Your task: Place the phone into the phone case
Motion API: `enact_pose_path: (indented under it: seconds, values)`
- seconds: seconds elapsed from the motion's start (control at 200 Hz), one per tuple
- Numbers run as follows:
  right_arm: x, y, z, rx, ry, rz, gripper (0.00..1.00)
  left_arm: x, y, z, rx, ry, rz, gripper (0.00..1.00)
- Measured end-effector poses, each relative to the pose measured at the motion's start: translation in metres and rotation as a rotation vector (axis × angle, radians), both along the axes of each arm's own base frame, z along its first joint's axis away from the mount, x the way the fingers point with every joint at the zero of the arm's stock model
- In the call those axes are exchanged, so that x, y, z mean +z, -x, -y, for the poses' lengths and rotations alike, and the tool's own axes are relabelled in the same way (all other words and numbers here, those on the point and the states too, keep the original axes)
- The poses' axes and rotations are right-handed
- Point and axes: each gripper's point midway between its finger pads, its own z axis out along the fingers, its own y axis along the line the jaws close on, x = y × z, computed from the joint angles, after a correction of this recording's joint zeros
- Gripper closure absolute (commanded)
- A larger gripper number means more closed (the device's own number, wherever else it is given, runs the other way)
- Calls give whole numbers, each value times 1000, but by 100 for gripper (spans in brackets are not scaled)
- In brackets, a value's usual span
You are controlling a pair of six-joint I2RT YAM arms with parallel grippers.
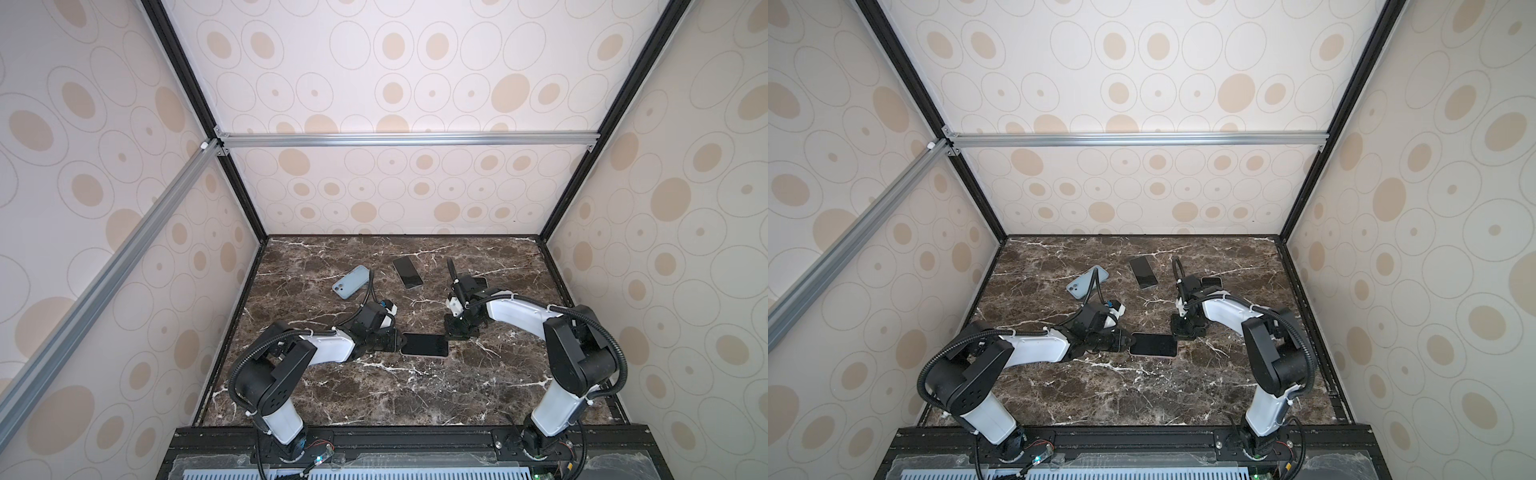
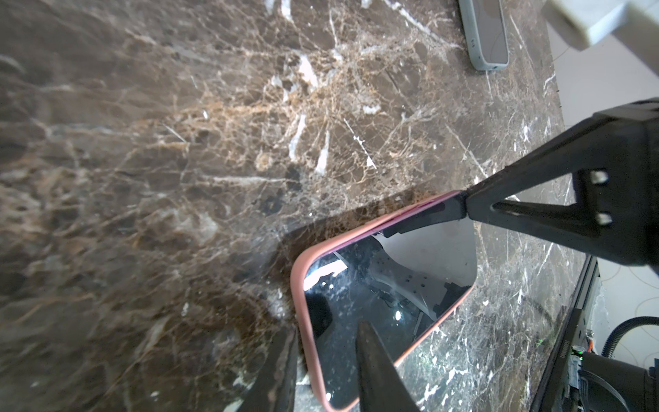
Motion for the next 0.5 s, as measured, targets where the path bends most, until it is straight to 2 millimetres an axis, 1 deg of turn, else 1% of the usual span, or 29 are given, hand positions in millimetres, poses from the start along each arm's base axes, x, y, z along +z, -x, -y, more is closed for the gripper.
enact_pose_path:
  seconds: [0.235, 0.5]
  values:
    - [-1, -1, -1, -3, -13, -7, 88, -5, 1, 0, -3, -6, -12, 73]
    - [-2, -1, 0, -8, -14, -14, 90, -4, 2, 0, -6, -3, -13, 74]
